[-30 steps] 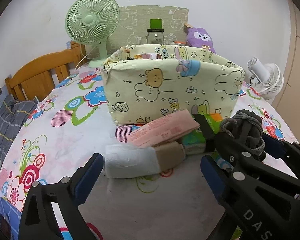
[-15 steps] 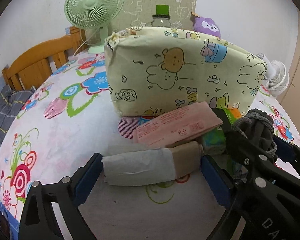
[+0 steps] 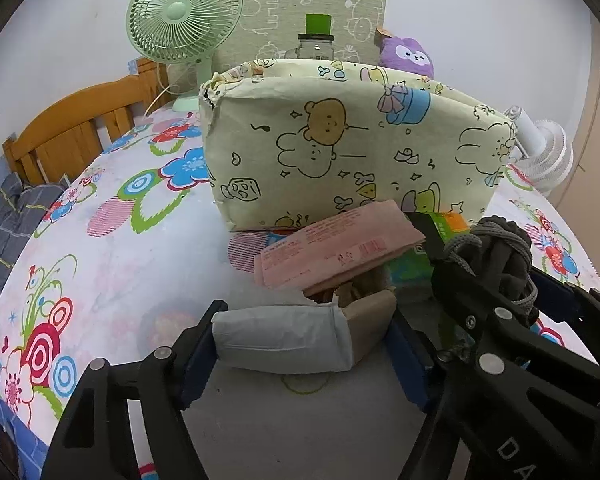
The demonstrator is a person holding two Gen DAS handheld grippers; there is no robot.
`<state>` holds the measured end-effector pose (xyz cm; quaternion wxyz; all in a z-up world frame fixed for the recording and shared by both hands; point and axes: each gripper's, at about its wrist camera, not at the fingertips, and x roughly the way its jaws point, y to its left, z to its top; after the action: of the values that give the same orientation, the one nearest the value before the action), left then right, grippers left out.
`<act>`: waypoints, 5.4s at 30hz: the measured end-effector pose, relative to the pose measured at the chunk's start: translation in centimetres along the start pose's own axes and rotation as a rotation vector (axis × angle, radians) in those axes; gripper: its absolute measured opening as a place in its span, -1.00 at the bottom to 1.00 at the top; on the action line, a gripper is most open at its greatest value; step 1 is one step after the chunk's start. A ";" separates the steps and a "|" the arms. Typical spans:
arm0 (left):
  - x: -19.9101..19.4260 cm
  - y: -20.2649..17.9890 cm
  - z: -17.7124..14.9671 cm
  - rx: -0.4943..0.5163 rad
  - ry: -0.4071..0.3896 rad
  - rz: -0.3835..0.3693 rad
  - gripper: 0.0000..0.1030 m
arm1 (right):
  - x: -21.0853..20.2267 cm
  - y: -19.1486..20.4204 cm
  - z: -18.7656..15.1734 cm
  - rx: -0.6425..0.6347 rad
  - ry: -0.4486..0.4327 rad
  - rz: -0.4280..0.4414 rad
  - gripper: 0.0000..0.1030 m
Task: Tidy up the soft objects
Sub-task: 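Grasp the white rolled item with the left tool while the right tool holds the pouch, then carry the white roll and grey pouch up over the storage box with both tools, then lower the roll and pouch into the storage box and open both tools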
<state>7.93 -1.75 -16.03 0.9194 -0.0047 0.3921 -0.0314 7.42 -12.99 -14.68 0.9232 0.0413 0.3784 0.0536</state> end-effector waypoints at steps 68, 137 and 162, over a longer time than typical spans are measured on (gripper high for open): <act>-11.7 -2.4 10.0 0.056 -0.251 -0.055 0.49 | -11.8 0.2 10.3 0.002 -0.270 0.013 0.10; 3.4 -0.7 15.0 0.024 -0.050 -0.048 0.99 | 5.8 -0.9 15.6 -0.016 -0.062 0.102 0.60; -1.0 -1.8 14.0 0.035 -0.117 -0.053 0.99 | 0.6 -1.6 14.5 0.016 -0.126 0.064 0.79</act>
<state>17.18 -3.69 -5.55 0.9394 -0.0010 0.3370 -0.0624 18.18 -15.03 -5.00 0.9426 0.0641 0.3185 0.0774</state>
